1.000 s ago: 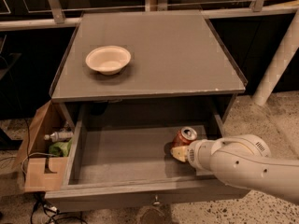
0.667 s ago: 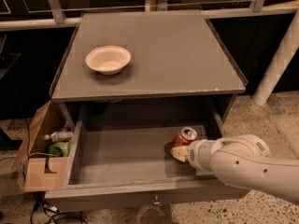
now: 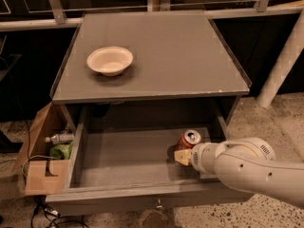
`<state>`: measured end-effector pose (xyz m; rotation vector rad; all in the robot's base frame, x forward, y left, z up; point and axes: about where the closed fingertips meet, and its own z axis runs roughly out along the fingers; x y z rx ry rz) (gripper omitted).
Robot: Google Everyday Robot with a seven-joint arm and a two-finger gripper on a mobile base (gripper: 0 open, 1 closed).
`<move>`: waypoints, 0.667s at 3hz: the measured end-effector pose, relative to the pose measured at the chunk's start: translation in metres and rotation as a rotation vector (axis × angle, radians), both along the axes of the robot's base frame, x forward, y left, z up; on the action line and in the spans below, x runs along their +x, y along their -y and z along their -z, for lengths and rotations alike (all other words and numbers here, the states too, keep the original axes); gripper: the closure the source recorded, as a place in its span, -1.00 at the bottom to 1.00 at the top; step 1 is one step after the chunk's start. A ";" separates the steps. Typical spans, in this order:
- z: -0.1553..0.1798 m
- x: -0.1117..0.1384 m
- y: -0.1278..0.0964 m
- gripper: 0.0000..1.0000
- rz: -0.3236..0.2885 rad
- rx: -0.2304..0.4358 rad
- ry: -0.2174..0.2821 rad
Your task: Place coke can into top drawer
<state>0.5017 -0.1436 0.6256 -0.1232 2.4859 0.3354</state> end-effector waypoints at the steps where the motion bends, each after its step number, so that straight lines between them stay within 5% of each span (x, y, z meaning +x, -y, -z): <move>1: 0.000 0.000 0.000 -1.00 0.000 0.000 0.000; 2: 0.000 0.000 0.000 -1.00 0.000 0.000 0.000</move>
Offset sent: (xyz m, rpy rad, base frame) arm 0.0000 0.0000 0.0000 0.0000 0.0000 0.0000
